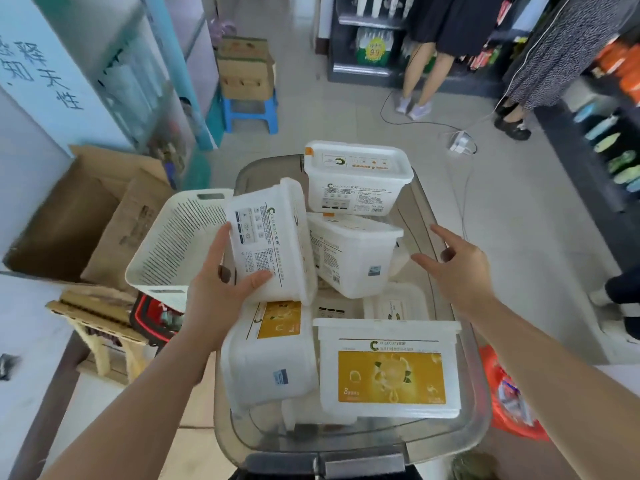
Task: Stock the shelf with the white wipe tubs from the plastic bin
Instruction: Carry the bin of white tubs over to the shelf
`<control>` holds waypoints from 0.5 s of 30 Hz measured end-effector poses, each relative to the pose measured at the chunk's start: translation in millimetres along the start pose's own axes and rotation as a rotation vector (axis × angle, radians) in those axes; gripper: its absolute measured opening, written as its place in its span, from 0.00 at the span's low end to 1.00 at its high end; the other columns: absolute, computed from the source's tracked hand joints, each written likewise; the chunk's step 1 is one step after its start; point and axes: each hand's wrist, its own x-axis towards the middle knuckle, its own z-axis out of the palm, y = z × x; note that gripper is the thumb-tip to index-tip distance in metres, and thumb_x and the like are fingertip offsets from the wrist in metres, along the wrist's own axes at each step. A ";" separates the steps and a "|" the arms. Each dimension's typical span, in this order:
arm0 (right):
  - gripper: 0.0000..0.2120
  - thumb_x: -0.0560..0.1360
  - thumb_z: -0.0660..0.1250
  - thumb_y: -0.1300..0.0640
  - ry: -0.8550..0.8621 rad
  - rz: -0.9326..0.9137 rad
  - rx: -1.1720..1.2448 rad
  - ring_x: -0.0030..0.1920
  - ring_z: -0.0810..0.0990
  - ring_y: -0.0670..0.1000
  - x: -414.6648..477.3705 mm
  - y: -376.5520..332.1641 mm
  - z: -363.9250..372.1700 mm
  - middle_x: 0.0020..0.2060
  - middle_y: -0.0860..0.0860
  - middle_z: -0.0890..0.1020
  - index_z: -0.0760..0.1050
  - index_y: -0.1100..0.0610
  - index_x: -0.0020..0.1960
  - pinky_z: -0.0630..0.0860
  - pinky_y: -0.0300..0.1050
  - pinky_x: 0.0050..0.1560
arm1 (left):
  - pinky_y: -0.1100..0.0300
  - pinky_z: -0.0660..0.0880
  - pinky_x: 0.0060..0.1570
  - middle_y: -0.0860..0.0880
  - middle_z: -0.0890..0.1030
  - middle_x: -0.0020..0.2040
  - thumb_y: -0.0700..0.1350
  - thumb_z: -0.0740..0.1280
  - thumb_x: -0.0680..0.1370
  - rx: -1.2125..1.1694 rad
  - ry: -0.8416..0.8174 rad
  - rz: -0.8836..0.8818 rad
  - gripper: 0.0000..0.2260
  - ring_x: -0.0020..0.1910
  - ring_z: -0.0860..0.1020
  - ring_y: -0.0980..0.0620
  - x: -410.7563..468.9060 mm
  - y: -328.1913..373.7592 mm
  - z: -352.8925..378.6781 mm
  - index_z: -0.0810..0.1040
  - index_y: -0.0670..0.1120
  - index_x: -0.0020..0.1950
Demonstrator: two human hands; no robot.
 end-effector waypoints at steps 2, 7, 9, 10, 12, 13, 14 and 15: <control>0.29 0.71 0.73 0.50 0.004 0.016 0.011 0.31 0.66 0.49 44.9 -1.9 -5.6 0.33 0.53 0.68 0.69 0.44 0.70 0.68 0.35 0.32 | 0.61 0.69 0.35 0.46 0.74 0.44 0.55 0.74 0.70 0.014 0.000 0.011 0.40 0.41 0.74 0.50 38.2 24.5 15.7 0.54 0.64 0.75; 0.29 0.70 0.73 0.50 -0.005 -0.010 0.018 0.30 0.66 0.49 167.5 -4.5 -7.6 0.32 0.53 0.69 0.69 0.46 0.70 0.68 0.36 0.32 | 0.62 0.69 0.34 0.52 0.74 0.41 0.54 0.74 0.70 0.029 0.036 0.003 0.40 0.38 0.73 0.55 134.9 75.6 60.0 0.56 0.64 0.75; 0.30 0.70 0.74 0.50 -0.018 -0.034 0.029 0.31 0.67 0.49 222.3 -6.9 -5.1 0.33 0.53 0.69 0.69 0.48 0.70 0.69 0.36 0.33 | 0.64 0.68 0.33 0.54 0.74 0.41 0.54 0.74 0.70 0.035 0.068 -0.007 0.39 0.38 0.73 0.56 173.2 95.4 79.0 0.56 0.64 0.75; 0.30 0.70 0.74 0.50 -0.033 -0.048 0.033 0.31 0.67 0.49 249.3 -9.7 -3.9 0.33 0.53 0.69 0.69 0.49 0.70 0.69 0.36 0.33 | 0.65 0.67 0.32 0.54 0.74 0.41 0.54 0.74 0.70 0.041 0.081 -0.021 0.38 0.38 0.74 0.56 191.1 104.9 87.3 0.56 0.64 0.75; 0.30 0.70 0.74 0.50 -0.055 -0.078 0.039 0.31 0.67 0.49 301.7 -17.3 -1.5 0.32 0.52 0.69 0.69 0.49 0.70 0.68 0.35 0.34 | 0.64 0.67 0.32 0.53 0.74 0.40 0.54 0.74 0.70 0.040 0.104 -0.043 0.39 0.37 0.74 0.55 227.8 122.6 101.5 0.55 0.64 0.75; 0.30 0.70 0.74 0.50 -0.067 -0.093 0.034 0.31 0.67 0.49 327.7 -22.0 -0.3 0.32 0.52 0.69 0.69 0.49 0.70 0.68 0.34 0.34 | 0.63 0.67 0.32 0.52 0.74 0.40 0.55 0.74 0.70 0.034 0.119 -0.053 0.39 0.37 0.74 0.55 246.5 129.8 107.5 0.55 0.64 0.75; 0.30 0.70 0.74 0.50 -0.078 -0.105 0.031 0.31 0.67 0.48 353.9 -27.6 1.3 0.33 0.52 0.69 0.69 0.49 0.70 0.68 0.34 0.33 | 0.62 0.67 0.33 0.51 0.73 0.39 0.55 0.74 0.70 0.028 0.135 -0.062 0.40 0.37 0.73 0.54 264.8 136.7 112.3 0.55 0.64 0.75; 0.30 0.70 0.74 0.50 -0.089 -0.120 0.034 0.31 0.67 0.48 380.3 -34.0 3.4 0.33 0.52 0.69 0.69 0.49 0.70 0.68 0.33 0.33 | 0.62 0.67 0.33 0.50 0.72 0.38 0.56 0.74 0.69 0.025 0.154 -0.063 0.40 0.36 0.72 0.53 283.9 142.1 117.0 0.54 0.65 0.75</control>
